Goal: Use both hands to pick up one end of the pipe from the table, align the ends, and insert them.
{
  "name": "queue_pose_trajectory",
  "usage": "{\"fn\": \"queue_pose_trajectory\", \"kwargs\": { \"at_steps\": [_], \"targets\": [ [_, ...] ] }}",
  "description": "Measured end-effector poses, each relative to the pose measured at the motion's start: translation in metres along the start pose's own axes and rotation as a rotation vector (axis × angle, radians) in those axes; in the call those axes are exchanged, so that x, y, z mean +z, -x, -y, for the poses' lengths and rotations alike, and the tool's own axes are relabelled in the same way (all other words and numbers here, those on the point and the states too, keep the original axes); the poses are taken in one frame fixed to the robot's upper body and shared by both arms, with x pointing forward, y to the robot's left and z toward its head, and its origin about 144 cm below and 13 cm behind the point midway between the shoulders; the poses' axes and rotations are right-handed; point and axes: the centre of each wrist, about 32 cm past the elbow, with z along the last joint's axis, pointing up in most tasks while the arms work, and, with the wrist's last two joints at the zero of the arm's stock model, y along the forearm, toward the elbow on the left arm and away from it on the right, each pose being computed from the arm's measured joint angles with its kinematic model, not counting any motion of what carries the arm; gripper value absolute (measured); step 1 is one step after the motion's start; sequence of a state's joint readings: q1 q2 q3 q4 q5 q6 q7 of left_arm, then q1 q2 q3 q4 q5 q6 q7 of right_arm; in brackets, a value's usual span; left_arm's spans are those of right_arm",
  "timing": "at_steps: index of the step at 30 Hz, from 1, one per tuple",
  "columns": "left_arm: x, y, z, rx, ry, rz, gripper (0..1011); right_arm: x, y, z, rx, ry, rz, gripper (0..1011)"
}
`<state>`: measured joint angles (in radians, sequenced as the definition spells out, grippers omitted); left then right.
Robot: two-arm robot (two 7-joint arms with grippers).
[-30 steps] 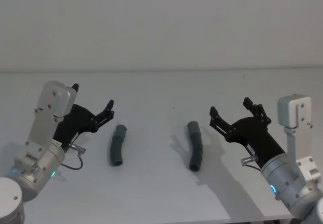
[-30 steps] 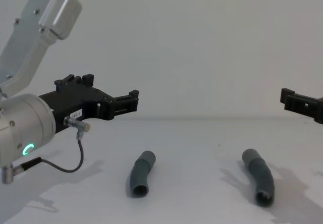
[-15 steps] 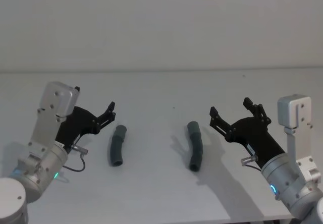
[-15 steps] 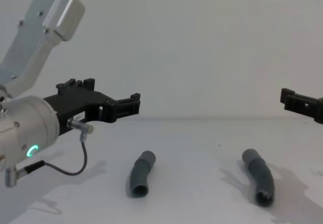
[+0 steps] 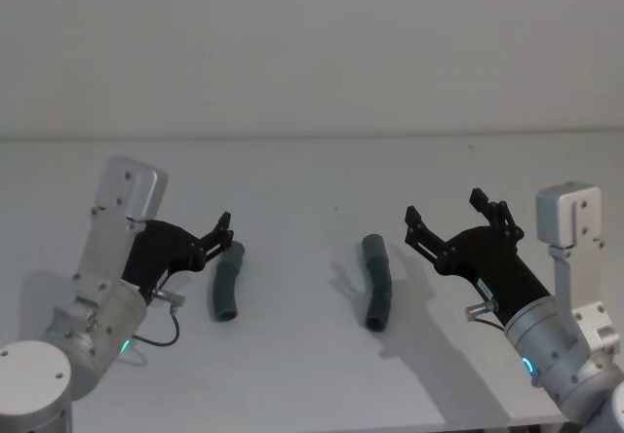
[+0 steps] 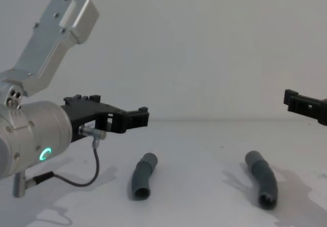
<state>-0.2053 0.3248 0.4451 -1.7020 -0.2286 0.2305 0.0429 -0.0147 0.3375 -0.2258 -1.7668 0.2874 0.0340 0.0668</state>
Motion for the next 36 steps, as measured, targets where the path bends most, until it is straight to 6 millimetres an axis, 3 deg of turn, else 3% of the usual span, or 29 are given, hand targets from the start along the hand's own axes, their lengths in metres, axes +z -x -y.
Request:
{"fn": "queue_pose_trajectory", "kwargs": {
  "at_steps": [14, 36],
  "targets": [
    [0.009, 0.013, 0.000, 0.003, -0.120, -0.024, 1002, 0.000, 0.000, 0.000, 0.000, 0.000, 0.000, 1004],
    [0.006, 0.037, 0.018, -0.005, -0.181, -0.088, 1001, 0.000, 0.000, 0.000, 0.000, 0.000, 0.000, 1003]
  ]
}}
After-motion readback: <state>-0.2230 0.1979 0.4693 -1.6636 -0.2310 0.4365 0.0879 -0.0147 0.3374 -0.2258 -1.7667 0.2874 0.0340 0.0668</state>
